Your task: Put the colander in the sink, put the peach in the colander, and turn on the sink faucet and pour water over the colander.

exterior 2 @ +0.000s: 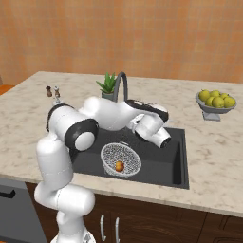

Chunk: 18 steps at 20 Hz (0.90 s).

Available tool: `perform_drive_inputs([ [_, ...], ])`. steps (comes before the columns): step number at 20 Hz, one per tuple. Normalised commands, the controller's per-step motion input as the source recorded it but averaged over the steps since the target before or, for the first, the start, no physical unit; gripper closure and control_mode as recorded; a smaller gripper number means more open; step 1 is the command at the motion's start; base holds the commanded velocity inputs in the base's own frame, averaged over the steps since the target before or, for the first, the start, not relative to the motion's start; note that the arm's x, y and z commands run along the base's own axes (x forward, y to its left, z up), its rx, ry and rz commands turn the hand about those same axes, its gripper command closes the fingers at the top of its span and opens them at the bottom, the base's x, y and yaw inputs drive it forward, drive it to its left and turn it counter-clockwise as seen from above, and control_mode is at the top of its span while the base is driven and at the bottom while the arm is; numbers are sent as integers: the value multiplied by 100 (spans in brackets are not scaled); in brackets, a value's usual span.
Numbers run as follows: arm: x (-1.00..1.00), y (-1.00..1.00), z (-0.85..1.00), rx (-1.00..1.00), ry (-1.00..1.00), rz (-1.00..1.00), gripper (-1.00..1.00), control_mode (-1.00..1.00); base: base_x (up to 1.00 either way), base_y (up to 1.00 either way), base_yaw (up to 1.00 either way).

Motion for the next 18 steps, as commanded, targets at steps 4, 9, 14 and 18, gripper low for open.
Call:
perform_drive_inputs([
  [4, 24, -30, -3, 10, 34, 36, -100, -100, 0, 0, 0],
  [9, 9, -45, -27, 11, 4, 38, -100, -100, 0, 0, 0],
  [14, 12, -27, -47, 7, -18, 31, -100, -100, 0, 0, 0],
  [18, 43, 10, -22, 0, -4, 7, -100, -100, 0, 0, 0],
])
